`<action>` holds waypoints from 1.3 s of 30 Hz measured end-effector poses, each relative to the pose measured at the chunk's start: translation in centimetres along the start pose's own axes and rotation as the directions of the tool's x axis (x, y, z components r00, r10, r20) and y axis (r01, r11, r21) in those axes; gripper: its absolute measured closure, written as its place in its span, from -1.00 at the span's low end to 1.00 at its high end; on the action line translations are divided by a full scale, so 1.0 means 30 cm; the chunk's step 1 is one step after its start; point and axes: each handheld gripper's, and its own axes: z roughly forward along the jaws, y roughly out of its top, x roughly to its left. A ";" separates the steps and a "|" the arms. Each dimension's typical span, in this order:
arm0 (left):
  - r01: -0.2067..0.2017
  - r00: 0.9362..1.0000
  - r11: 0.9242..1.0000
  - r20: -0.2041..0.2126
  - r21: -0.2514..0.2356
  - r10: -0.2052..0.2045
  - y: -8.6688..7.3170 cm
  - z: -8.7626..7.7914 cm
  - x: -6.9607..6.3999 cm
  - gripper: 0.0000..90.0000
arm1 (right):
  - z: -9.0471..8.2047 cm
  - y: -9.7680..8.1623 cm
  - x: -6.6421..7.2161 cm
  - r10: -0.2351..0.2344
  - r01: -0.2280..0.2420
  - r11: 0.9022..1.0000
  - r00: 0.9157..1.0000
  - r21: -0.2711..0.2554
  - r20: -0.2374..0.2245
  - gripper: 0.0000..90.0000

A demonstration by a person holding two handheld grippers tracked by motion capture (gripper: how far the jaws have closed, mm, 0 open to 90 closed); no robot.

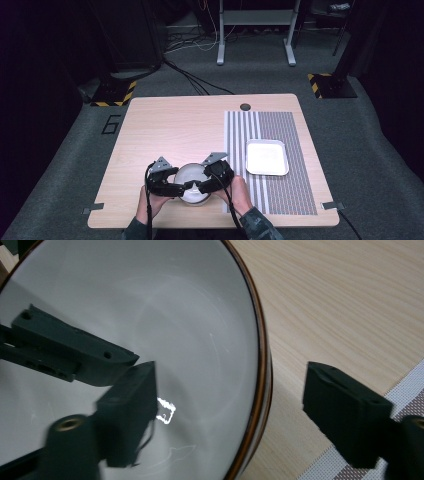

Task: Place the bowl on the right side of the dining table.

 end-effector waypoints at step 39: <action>-0.125 0.968 0.990 -0.227 -0.067 0.107 0.000 -0.038 -0.056 0.76 | -0.054 0.031 0.080 -0.160 0.188 0.977 0.957 -0.097 0.242 0.81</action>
